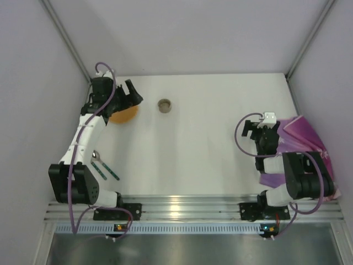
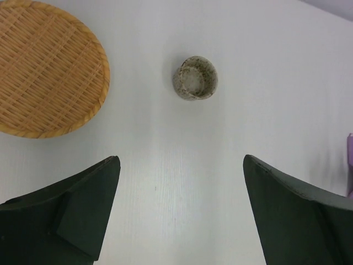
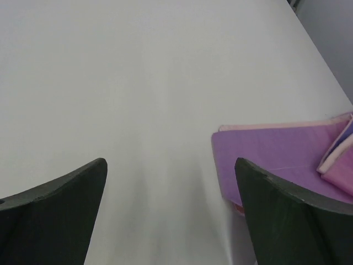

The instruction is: Set the dinner table for one person

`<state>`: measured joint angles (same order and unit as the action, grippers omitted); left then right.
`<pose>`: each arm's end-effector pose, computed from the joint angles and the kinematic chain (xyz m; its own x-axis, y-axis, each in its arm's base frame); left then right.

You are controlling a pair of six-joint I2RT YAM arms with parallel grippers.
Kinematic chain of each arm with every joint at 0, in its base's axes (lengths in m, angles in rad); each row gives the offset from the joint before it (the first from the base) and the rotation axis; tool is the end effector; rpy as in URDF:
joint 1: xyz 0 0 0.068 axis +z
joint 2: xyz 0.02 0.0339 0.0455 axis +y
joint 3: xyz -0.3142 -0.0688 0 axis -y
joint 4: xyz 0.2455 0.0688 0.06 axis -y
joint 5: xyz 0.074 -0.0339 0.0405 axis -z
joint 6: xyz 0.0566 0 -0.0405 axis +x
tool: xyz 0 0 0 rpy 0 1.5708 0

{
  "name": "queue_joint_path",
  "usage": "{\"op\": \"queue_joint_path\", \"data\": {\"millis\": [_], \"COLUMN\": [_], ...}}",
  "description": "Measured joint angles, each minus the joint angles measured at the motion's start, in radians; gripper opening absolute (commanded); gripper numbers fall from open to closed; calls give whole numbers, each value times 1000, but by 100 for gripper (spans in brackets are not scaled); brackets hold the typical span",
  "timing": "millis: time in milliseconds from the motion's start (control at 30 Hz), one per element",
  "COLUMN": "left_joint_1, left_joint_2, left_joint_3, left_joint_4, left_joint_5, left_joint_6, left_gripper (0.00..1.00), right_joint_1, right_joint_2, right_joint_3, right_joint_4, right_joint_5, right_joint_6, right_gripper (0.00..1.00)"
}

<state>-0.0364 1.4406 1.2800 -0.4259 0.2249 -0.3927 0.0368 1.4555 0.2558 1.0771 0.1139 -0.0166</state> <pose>0.3380 -0.0249 0.3735 -0.5956 -0.3516 -0.7222 -0.0074 0.9015 -0.4328 0.2581 0.0031 0.2027 -0.1235 -0.0210 -0.9921 0.0741 0.9968 -0.0304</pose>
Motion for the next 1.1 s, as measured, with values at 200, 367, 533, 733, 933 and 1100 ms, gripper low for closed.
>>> {"op": "queue_joint_path", "data": {"millis": [200,367,533,733,933,1100], "left_joint_1": [10,11,27,42,42,42], "left_joint_2": [-86,-84,-76,-63,-86,-113], "left_joint_3": [-64,-154,-183,-202,-227,-285], "left_joint_4": [16,-13,3,-2,2,-1], "left_joint_5": [95,112,196,217,236,250], "left_joint_6": [-90,-138,-192,-193,-173,-161], "left_gripper": [98,98,98,96,94,93], "right_joint_1": [109,195,50,-53,-190,-222], "right_joint_2": [-97,-59,-41,100,230,311], "right_joint_3": [208,781,1039,1091,993,969], "right_joint_4": [-383,-728,-1006,-1450,-1689,-1783], "right_joint_5": [168,297,410,401,280,258], "right_joint_6": [-56,-21,349,486,511,511], "right_gripper": [100,100,100,100,100,100]}}
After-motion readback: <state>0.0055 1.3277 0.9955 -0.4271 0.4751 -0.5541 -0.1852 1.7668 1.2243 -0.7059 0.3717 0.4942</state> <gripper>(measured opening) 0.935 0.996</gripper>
